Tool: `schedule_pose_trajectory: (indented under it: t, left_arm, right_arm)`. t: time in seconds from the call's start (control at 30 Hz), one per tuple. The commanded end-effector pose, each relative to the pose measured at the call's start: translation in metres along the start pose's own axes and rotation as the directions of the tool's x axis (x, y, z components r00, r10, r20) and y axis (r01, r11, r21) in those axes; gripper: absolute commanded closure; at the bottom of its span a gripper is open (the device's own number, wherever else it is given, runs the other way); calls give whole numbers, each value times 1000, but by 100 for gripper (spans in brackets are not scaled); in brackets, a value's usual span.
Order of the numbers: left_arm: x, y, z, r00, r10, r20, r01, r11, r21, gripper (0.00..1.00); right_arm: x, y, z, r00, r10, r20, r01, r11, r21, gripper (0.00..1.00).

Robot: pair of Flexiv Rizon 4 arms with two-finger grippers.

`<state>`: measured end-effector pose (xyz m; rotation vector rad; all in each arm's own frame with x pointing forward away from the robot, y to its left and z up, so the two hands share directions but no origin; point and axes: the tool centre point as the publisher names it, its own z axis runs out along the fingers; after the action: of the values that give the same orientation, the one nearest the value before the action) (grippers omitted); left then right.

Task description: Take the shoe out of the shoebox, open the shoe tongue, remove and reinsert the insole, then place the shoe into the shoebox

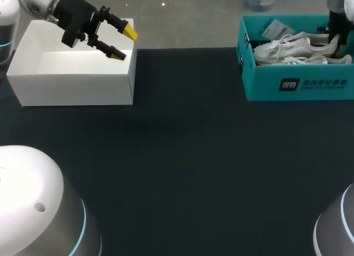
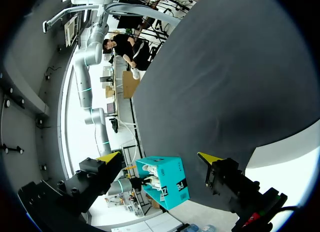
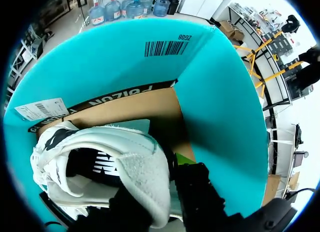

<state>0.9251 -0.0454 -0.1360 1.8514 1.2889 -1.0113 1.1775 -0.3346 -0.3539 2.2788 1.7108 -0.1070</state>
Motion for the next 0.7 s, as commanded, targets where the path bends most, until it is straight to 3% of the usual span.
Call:
schedule_pose_trajectory:
  t: [0.03, 0.1, 0.17, 0.23, 0.5, 0.7]
  left_arm:
    - [0, 0, 0, 1000, 1, -3, -1, 1000, 0, 0]
    - [0, 0, 0, 1000, 1, -3, -1, 1000, 0, 0]
    - [0, 0, 0, 1000, 1, -3, -1, 1000, 0, 0]
    - [0, 0, 0, 1000, 1, -3, -1, 1000, 0, 0]
    - [0, 0, 0, 1000, 1, -3, -1, 1000, 0, 0]
    - [0, 0, 0, 1000, 1, -3, -1, 1000, 0, 0]
  right_arm:
    - [2, 10, 3, 1000, 12, -1, -12, 1000, 17, 100]
    - [1, 11, 3, 1000, 17, -3, -17, 1000, 18, 100]
    - [1, 11, 4, 1000, 18, -4, -18, 1000, 21, 60]
    - [1, 12, 0, 1000, 23, -3, -23, 1000, 19, 13]
    - [-1, 12, -24, 999, 40, -8, -41, 999, -12, 15]
    - [0, 6, -60, 998, 50, -27, -51, 998, -45, 13]
